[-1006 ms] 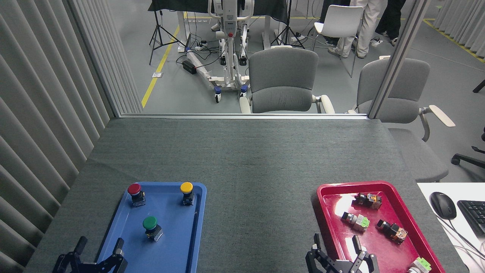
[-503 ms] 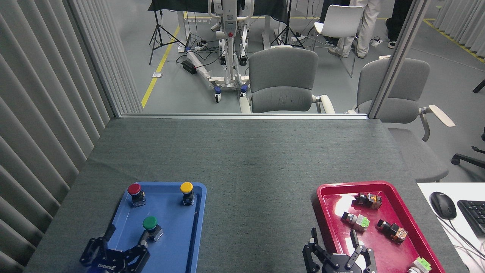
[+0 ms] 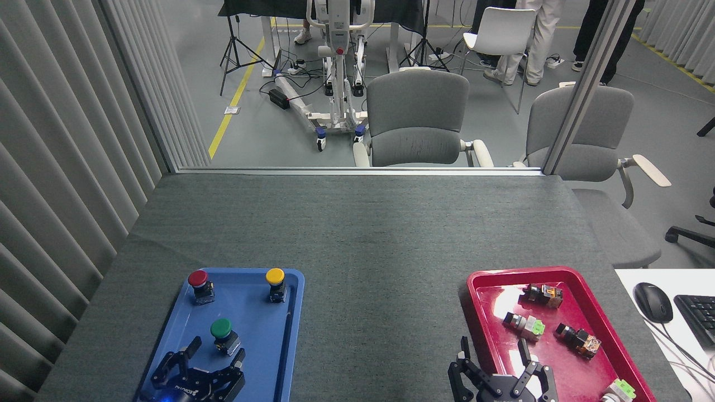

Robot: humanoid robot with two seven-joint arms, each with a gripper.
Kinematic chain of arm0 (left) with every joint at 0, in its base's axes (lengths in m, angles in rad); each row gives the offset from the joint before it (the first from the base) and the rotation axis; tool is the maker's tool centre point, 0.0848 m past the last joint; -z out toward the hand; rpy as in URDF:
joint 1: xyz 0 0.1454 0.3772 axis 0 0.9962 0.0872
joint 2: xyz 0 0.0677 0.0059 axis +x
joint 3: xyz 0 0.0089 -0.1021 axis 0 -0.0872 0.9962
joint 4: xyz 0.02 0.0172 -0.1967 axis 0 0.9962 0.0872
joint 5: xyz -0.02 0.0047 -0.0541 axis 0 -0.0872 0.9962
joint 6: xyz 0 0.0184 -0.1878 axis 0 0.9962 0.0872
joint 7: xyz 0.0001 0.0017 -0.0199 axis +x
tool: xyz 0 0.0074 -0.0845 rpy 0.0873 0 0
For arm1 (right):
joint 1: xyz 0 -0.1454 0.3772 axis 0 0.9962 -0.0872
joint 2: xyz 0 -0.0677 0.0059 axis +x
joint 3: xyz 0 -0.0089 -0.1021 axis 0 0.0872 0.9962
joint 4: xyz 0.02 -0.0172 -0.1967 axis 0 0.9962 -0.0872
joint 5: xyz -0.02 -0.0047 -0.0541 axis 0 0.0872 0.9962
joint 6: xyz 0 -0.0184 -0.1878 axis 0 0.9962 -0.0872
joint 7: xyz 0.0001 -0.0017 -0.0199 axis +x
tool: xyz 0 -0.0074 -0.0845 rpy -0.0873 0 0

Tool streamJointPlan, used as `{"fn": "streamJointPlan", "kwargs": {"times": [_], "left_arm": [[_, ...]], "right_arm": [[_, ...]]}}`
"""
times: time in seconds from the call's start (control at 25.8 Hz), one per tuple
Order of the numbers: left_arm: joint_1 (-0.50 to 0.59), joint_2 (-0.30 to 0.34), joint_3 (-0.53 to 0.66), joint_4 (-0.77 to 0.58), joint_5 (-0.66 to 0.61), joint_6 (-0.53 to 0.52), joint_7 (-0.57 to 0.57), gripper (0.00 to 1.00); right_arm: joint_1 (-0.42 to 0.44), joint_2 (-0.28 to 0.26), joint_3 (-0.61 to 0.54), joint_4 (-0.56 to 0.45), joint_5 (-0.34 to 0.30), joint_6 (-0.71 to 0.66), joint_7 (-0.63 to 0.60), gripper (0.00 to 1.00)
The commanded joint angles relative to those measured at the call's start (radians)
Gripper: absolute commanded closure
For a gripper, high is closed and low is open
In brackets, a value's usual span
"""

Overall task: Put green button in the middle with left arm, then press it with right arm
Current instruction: 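Grasp the green button with the left hand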

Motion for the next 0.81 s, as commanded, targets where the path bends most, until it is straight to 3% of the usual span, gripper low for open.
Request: {"fn": "streamJointPlan", "kwargs": {"times": [0.0,0.46,0.62,0.77], "left_arm": [[-0.028,0.001,-0.016,0.040,0.002,-0.003,0.001,0.01],[-0.108,0.001,-0.034,0.143,0.002,0.000,0.001,0.02],[-0.114,0.000,-0.036,0.169,0.002,-0.006,0.000,0.23],[-0.126,-0.002,-0.068,0.170,0.002,-0.004,0.000,0.59]], "right_arm": [[-0.003,0.014,-0.030,0.007,-0.001,-0.005,-0.004,0.01],[-0.032,0.020,-0.034,0.024,0.020,-0.012,-0.006,0.01],[-0.051,0.020,-0.028,0.034,0.019,-0.009,-0.004,0.01],[-0.078,0.009,-0.025,0.048,0.022,-0.021,-0.003,0.01]]}}
